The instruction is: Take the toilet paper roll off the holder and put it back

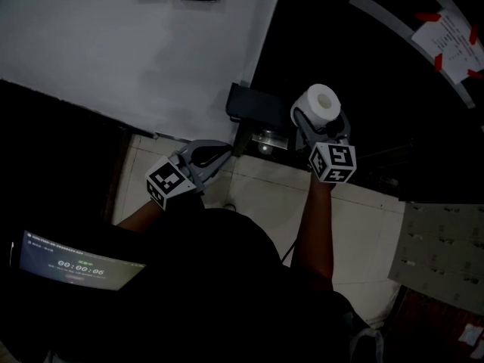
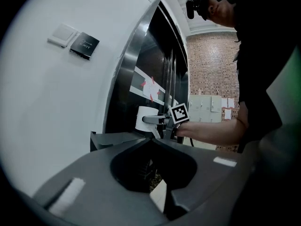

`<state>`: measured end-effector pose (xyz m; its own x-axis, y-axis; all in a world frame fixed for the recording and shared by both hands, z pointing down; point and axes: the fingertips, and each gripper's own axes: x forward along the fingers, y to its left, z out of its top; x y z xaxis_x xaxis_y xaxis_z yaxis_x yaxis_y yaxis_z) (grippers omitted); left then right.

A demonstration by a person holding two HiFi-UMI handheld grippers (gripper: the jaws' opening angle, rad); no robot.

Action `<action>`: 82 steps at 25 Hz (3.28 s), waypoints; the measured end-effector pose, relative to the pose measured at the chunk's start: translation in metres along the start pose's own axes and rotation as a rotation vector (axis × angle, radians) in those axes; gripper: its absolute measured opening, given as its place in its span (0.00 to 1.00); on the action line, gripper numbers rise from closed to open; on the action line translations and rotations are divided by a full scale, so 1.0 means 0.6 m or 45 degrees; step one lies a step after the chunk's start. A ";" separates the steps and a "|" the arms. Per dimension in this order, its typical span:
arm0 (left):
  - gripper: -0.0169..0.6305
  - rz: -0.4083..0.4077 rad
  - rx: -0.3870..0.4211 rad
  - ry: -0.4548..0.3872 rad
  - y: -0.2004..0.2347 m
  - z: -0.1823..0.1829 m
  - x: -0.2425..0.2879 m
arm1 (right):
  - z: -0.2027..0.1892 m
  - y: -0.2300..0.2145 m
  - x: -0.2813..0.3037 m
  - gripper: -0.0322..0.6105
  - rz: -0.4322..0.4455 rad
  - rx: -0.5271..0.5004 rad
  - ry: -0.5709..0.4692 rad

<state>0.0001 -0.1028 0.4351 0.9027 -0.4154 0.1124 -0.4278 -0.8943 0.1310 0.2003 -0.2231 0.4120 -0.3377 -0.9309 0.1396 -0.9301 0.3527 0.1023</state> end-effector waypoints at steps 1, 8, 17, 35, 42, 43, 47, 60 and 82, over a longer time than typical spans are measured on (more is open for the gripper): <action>0.03 -0.001 0.001 0.002 -0.001 0.000 0.000 | -0.006 -0.012 -0.005 0.75 -0.024 0.004 0.008; 0.03 -0.010 0.002 0.012 -0.002 -0.002 -0.001 | -0.041 -0.044 -0.022 0.75 -0.094 0.019 0.054; 0.03 0.002 0.004 0.014 0.003 -0.001 -0.007 | -0.086 -0.076 -0.031 0.75 -0.162 0.555 -0.135; 0.03 0.008 0.001 0.022 0.006 -0.006 -0.016 | -0.300 -0.015 -0.024 0.75 -0.221 1.990 -0.553; 0.03 0.013 0.003 0.019 0.007 -0.008 -0.020 | -0.296 0.010 0.001 0.75 -0.182 1.985 -0.536; 0.03 0.016 0.004 0.020 0.007 -0.008 -0.020 | -0.295 0.014 0.004 0.75 -0.176 1.981 -0.531; 0.03 0.025 0.005 0.023 0.010 -0.008 -0.020 | -0.285 0.038 0.015 0.75 -0.168 1.985 -0.484; 0.03 0.035 0.001 0.034 0.011 -0.011 -0.025 | -0.262 0.143 0.075 0.75 -0.113 2.000 -0.406; 0.03 0.033 -0.014 0.029 0.007 -0.007 -0.024 | -0.243 0.217 0.098 0.77 -0.088 1.979 -0.381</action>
<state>-0.0149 -0.0997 0.4384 0.8902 -0.4341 0.1379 -0.4514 -0.8815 0.1386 0.0805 -0.2177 0.5773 -0.1308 -0.9909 -0.0328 -0.1156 0.0481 -0.9921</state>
